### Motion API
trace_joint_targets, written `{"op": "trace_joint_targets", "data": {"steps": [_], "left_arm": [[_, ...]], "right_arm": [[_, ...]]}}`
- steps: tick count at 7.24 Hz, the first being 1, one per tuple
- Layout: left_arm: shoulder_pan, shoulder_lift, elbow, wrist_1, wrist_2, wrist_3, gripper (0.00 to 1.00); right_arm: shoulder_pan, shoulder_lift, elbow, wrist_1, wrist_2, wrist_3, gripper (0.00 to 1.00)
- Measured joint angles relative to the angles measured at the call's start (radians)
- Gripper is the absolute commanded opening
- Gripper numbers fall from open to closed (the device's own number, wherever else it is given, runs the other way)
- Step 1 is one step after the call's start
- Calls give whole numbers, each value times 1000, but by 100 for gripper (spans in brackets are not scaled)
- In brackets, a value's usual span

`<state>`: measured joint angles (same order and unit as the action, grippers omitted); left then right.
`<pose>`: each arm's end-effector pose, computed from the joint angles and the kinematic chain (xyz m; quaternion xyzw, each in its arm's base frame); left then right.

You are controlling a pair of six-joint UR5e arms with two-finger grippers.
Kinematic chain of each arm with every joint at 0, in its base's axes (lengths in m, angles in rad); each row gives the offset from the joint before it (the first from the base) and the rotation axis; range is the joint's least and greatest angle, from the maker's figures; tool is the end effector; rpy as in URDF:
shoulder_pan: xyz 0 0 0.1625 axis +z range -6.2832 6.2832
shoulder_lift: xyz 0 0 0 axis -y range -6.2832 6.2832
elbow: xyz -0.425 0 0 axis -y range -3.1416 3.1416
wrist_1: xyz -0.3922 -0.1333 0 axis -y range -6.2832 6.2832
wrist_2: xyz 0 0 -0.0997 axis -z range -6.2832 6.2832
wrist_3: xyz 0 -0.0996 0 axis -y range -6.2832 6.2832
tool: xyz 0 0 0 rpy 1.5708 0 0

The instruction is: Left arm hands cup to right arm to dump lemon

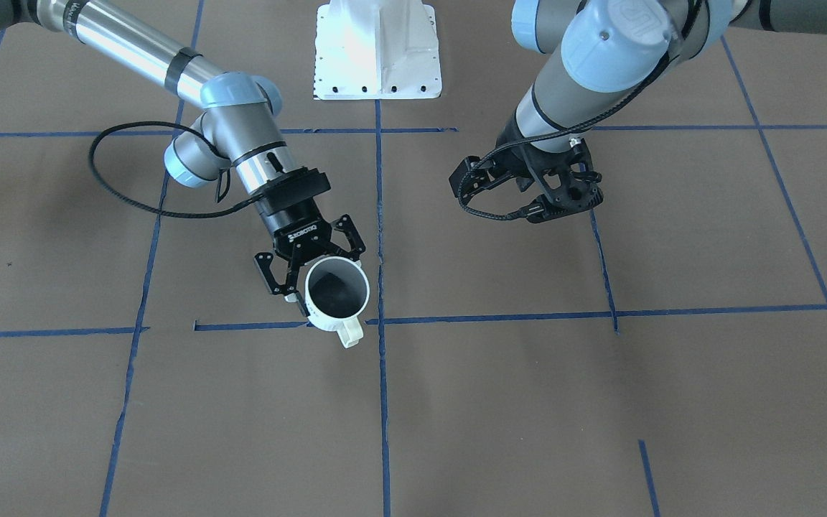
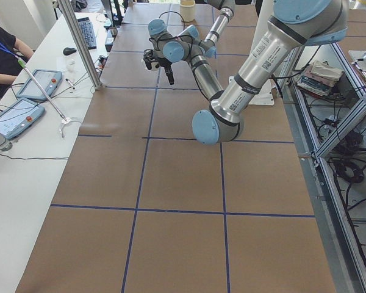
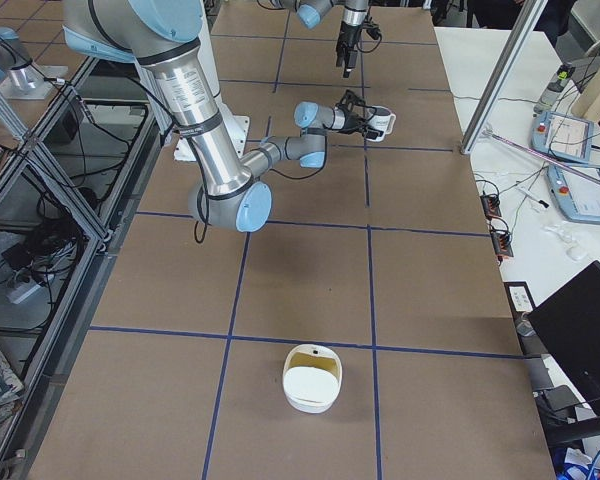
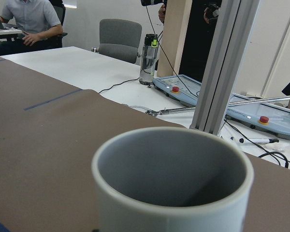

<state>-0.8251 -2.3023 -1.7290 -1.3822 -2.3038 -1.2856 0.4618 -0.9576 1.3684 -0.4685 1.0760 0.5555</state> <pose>0.3953 -0.5262 0.1663 -0.1170 0.4499 -0.1152 0.8779 -0.5439 -0.4724 0.2590 0.5797 -0.3722 -0.0309 0.7242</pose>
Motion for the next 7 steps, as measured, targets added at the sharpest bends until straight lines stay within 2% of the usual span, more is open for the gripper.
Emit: {"op": "trace_joint_targets", "data": {"steps": [2, 7], "left_arm": [[-1, -54, 55, -1, 10, -40, 89], [0, -86, 75, -4, 12, -93, 88]], "right_arm": [[-62, 36, 0, -39, -66, 0, 50], [-144, 68, 1, -48, -137, 0, 51]]}}
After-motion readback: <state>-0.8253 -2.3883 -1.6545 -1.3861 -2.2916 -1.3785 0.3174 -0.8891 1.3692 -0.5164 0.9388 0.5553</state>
